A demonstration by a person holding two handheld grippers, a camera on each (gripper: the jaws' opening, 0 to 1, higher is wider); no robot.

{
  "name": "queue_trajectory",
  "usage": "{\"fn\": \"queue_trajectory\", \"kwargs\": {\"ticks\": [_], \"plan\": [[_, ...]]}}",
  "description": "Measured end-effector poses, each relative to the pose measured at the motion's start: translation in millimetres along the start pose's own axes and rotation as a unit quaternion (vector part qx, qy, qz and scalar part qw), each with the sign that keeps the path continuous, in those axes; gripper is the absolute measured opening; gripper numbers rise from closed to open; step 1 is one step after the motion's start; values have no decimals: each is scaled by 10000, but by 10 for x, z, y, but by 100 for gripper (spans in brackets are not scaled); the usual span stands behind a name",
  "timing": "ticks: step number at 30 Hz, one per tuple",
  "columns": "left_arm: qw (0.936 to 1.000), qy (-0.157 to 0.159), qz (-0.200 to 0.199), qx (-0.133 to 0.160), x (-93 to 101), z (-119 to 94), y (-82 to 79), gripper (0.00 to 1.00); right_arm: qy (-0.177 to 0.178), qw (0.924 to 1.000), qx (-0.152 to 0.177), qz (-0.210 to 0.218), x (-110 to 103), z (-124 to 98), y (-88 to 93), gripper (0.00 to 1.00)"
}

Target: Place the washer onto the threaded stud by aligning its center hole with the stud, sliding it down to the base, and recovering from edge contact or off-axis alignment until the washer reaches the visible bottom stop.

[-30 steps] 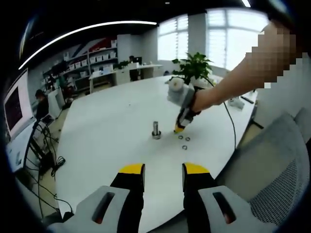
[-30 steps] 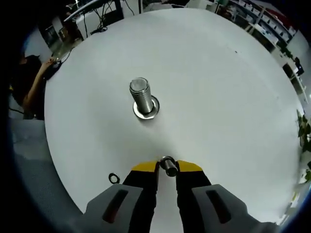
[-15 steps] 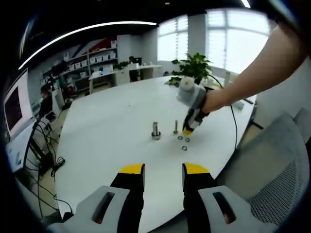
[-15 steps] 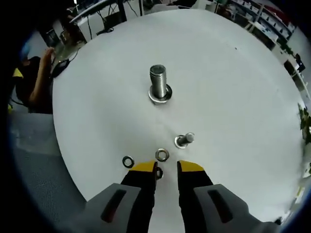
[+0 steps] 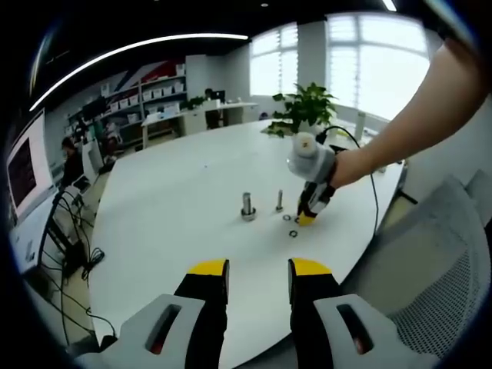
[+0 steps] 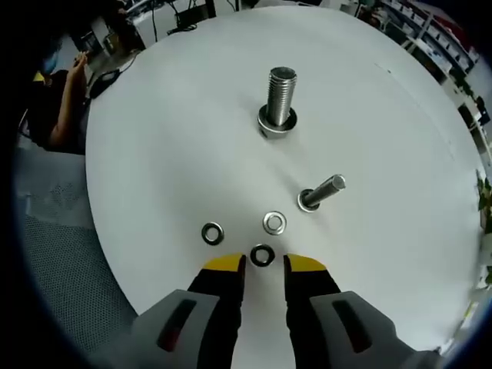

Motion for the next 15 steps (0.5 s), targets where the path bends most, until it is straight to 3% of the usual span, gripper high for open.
{"fn": "queue_trajectory", "kwargs": {"ticks": [15], "plan": [[10000, -39, -12, 15, -5, -1, -9, 29, 31, 10000, 44, -68, 34, 49, 20, 21]]}}
Point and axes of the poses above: the point that each gripper's makers call its tool centre point, and the gripper's own axes: z roughly forward along the fingers, x roughly to its right, y roughly out of its underside, the point moved 7 cm from there along -z, roughly backward along the fingers, and after that the axes turned 3 degrees about -x, right-handed, at the moved point
